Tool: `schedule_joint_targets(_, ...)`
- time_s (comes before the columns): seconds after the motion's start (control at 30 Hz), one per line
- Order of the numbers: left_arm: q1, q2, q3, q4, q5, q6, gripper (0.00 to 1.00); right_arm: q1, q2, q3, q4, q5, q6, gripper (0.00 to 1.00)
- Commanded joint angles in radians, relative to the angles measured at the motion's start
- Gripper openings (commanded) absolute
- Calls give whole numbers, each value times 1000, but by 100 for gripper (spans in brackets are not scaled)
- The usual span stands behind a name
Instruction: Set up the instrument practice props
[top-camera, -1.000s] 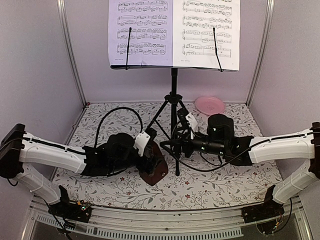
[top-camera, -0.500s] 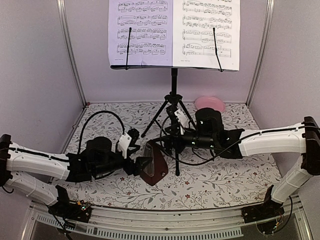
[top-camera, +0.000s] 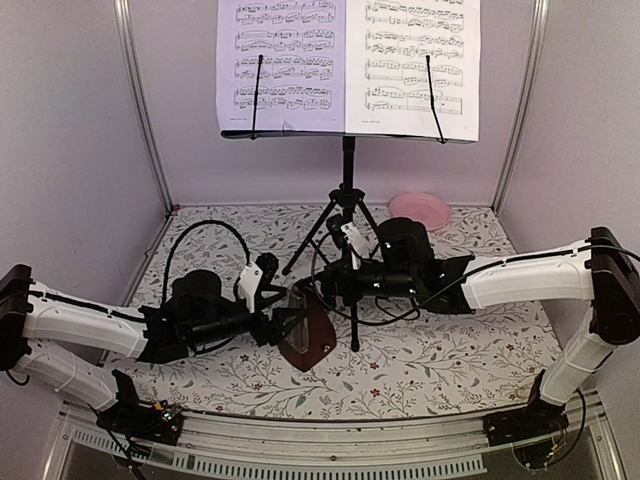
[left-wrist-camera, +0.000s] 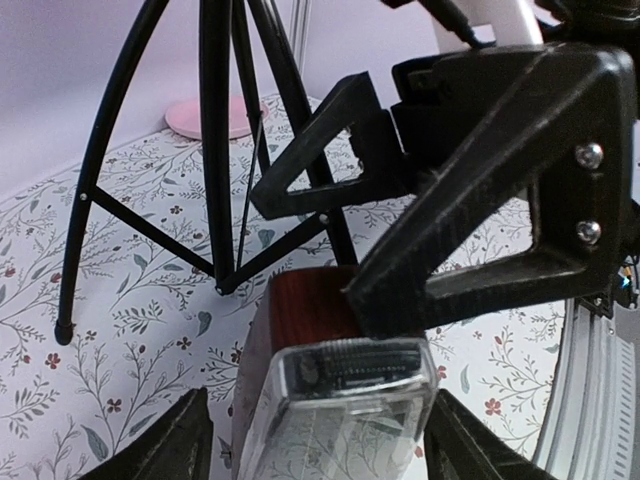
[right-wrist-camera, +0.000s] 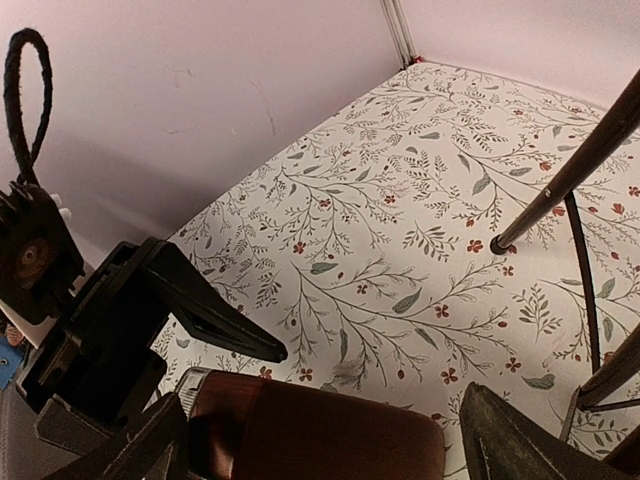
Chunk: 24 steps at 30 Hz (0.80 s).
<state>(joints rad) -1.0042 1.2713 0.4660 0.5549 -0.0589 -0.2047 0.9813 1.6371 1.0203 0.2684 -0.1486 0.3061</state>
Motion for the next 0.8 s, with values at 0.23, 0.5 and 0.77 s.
schedule_joint_targets(0.23, 23, 35, 26, 91, 37, 22, 72, -40, 36, 20, 5, -108, 210, 92)
schedule_joint_targets(0.5, 27, 46, 25, 99, 40, 16, 71, -41, 15, 24, 26, -145, 326, 95)
schedule_joint_targets(0.77, 30, 46, 25, 101, 41, 12, 71, -45, 59, 40, 33, -144, 378, 97)
